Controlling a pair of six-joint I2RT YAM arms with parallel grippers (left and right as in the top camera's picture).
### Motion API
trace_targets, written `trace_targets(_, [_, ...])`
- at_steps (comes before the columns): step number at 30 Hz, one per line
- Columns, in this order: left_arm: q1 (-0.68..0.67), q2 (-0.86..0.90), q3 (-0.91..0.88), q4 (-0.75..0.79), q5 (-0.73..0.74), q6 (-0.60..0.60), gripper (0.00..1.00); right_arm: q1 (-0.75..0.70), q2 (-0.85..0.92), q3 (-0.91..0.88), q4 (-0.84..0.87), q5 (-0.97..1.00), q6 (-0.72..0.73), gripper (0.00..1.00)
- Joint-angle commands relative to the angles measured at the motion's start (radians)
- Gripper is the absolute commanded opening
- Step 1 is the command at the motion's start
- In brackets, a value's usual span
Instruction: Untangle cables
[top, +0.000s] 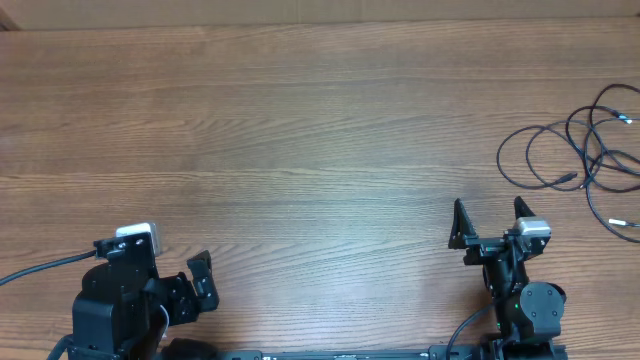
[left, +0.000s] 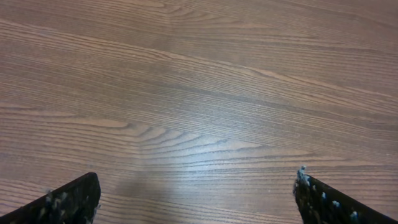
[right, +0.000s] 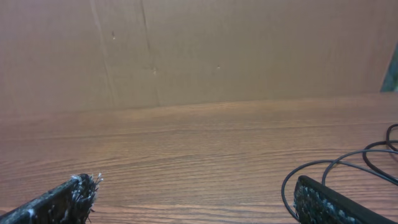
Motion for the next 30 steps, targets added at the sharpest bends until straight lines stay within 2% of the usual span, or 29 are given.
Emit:
trace_targets(1, [0.002, -0.008, -0.002, 0.003, -0.013, 0.001, 0.99, -0.004, -0.008, -0.01, 0.005, -0.002, -0.005, 1.0])
trace_targets(22, [0.013, -0.013, -0.004, 0.002, -0.022, 0.02, 1.0, -0.004, -0.008, -0.01, 0.006, -0.002, -0.005, 1.0])
trace_targets(25, [0.074, -0.038, -0.039, 0.074, -0.012, 0.049, 1.0, -0.004, -0.008, -0.01, 0.005, -0.002, -0.005, 1.0])
trace_targets(30, [0.157, -0.158, -0.245, 0.311, 0.08, 0.132, 1.0, -0.004, -0.008, -0.01, 0.006, -0.002, -0.005, 1.0])
